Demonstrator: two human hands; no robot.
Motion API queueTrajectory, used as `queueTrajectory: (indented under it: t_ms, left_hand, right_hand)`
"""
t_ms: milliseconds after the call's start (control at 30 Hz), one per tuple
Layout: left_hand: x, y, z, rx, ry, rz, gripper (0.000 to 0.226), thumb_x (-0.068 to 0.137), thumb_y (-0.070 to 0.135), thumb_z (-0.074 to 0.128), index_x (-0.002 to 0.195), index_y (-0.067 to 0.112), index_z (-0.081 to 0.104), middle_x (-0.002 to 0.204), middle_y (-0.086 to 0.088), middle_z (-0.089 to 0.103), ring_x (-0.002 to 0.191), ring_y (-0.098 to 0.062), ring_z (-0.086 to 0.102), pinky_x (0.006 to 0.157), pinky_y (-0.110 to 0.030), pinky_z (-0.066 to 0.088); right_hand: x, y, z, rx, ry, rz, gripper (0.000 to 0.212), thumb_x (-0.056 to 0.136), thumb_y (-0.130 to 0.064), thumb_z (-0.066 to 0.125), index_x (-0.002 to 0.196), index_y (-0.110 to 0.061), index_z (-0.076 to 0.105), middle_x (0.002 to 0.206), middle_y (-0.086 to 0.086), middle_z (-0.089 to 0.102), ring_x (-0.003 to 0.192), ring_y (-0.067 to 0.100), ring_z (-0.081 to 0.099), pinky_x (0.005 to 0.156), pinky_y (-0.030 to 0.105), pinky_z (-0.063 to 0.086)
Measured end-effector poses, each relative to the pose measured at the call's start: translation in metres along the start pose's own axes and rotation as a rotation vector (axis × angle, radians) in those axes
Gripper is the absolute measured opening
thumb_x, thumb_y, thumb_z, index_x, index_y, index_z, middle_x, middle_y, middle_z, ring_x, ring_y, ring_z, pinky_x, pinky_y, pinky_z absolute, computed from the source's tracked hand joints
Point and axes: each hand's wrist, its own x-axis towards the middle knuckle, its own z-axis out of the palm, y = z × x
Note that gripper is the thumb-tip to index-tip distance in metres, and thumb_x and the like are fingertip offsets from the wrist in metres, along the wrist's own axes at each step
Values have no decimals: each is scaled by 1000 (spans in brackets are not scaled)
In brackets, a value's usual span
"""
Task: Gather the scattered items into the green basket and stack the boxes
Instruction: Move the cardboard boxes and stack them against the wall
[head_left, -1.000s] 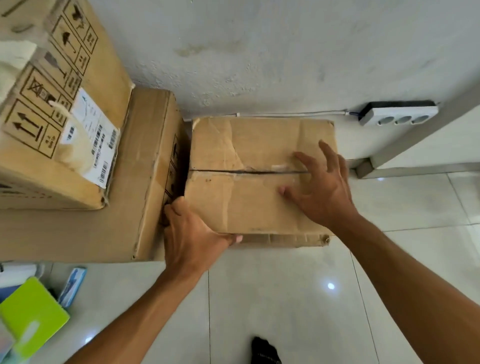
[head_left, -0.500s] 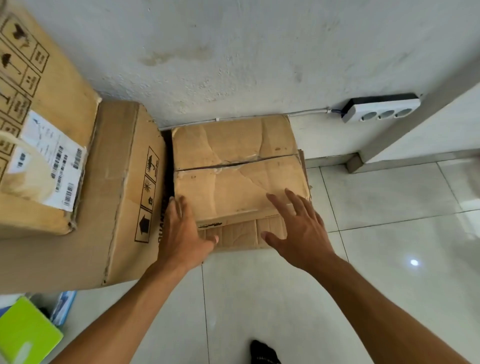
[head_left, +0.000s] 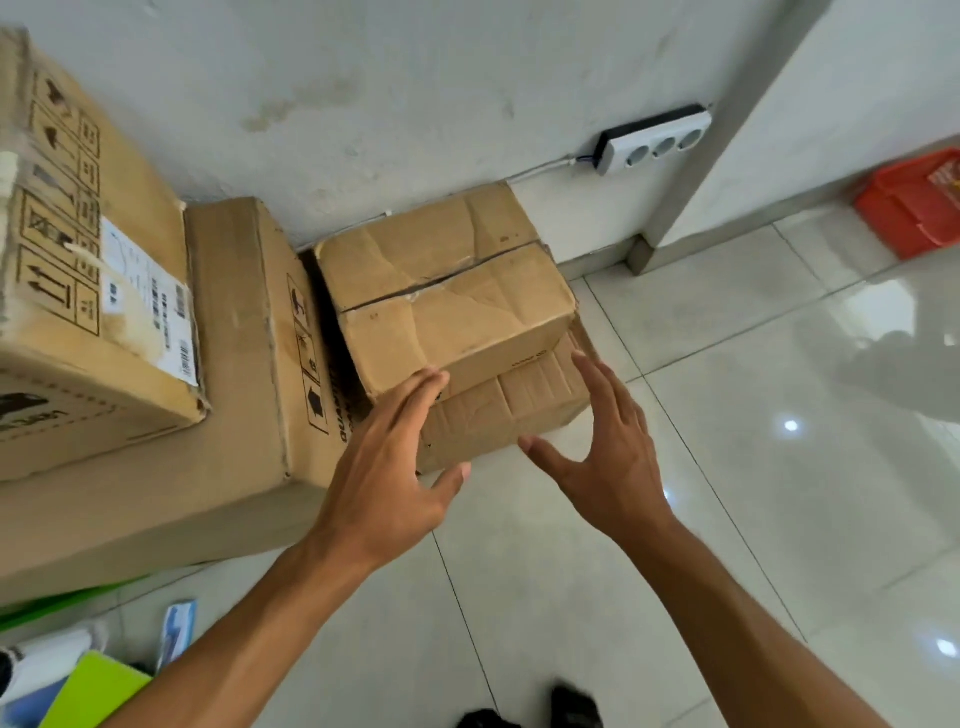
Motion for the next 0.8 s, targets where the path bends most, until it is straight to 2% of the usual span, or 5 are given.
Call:
queueTrajectory:
  t_ms: [133,267,533,667,800]
  left_hand:
    - [-21,12,15,-23,-68,53,82,82,37,72,150,35,27,155,27,19,142,5,19,108,-20,24]
    - [-39,33,44,-18,-142,123,81,82,35,73,149,34,29,153,27,20,140,5,22,110,-21,25]
    - [-71,102,116,120,-394,313,81,79,35,73,148,34,30,157,17,21,142,-8,27,113,-35,30]
    - [-110,158,175,156,-506,430,81,78,34,74,147,33,32,155,14,26,140,-12,32,112,-41,34]
    - [-165,208,236,187,-642,537,81,78,33,75,147,31,33,155,12,29,138,-14,36,109,-41,37]
  right_hand:
    - [-41,13,-13,-10,38,50,97,78,-72,63,152,-52,5,164,-14,13,149,14,16,116,42,24]
    - [-85,41,-34,3,100,146,96,77,-72,63,153,-49,9,164,-12,15,150,13,15,118,44,25]
    - [-199,128,-77,23,201,360,95,77,-67,68,151,-53,10,164,-10,15,149,14,16,118,44,25]
    - [-304,189,-88,53,265,511,95,77,-65,70,151,-51,12,164,-9,16,149,15,16,119,42,22]
    - [-410,242,-87,89,319,685,96,77,-64,71,152,-51,12,165,-9,13,150,16,15,118,46,24]
